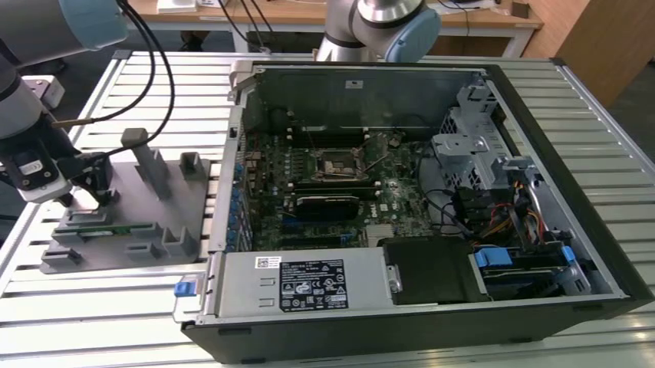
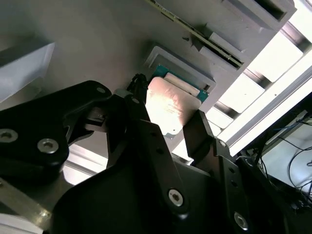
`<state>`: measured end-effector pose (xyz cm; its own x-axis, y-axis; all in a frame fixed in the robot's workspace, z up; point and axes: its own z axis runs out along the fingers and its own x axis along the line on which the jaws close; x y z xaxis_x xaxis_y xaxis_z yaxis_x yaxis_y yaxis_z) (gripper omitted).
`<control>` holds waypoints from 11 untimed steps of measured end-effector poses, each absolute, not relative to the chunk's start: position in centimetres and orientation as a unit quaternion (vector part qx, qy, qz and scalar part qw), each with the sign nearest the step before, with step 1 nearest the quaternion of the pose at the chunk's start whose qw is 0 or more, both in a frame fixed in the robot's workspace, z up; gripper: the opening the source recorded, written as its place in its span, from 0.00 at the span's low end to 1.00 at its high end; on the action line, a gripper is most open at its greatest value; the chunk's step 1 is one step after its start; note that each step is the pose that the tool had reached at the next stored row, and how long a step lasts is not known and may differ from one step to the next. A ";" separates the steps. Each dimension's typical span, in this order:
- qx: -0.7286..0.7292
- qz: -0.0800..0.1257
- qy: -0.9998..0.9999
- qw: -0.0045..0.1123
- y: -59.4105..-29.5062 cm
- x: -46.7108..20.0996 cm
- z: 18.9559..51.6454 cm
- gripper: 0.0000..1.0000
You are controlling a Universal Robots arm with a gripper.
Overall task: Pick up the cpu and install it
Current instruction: 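Pick up the cpu and move it towards the insertion slot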
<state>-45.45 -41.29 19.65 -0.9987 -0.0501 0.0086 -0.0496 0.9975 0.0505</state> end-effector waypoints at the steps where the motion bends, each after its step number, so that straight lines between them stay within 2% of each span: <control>1: 0.025 -0.025 -0.999 0.005 -41.3 -45.5 19.6 0.54; 11: 0.025 -0.025 -0.999 0.005 -41.3 -45.5 19.9 0.54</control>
<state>-45.46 -41.29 19.86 -0.9987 -0.0500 0.0086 -0.0495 0.9975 0.0506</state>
